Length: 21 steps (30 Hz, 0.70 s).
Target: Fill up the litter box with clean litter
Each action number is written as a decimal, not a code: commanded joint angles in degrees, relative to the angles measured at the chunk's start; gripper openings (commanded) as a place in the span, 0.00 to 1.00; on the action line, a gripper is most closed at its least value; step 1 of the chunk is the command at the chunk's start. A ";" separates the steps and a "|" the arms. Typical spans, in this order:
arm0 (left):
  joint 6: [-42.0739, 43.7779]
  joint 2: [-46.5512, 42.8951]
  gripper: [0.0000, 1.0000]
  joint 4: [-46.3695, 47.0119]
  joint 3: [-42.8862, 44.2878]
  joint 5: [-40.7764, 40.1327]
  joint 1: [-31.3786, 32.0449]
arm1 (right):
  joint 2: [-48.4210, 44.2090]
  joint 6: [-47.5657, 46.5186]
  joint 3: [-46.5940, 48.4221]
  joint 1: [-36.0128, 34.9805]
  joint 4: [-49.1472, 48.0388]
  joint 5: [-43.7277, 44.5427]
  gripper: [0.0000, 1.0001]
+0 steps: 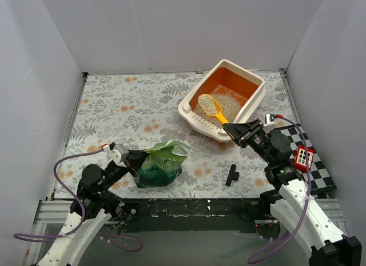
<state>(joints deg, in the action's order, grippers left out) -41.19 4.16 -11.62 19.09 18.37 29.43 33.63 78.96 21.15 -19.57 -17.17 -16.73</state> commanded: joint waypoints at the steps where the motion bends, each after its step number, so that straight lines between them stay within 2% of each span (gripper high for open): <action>1: -0.12 -1.26 0.00 3.27 -0.02 0.61 0.10 | 3.63 -4.60 6.01 0.06 -1.47 10.22 0.01; 9: 0.14 -1.53 0.00 3.18 -0.02 0.52 0.10 | 13.29 -16.62 12.41 -0.38 6.08 19.27 0.01; 15: 0.06 -1.70 0.00 3.09 0.07 0.09 0.10 | 25.50 -28.41 25.50 -1.78 17.07 23.14 0.01; 21: 0.14 -1.70 0.00 3.09 -0.02 0.44 0.10 | 40.79 -40.71 41.76 -3.62 34.02 26.65 0.01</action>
<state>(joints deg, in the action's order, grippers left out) -41.19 3.09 -11.66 18.65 18.48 29.43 68.12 49.69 52.64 -21.63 7.44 4.82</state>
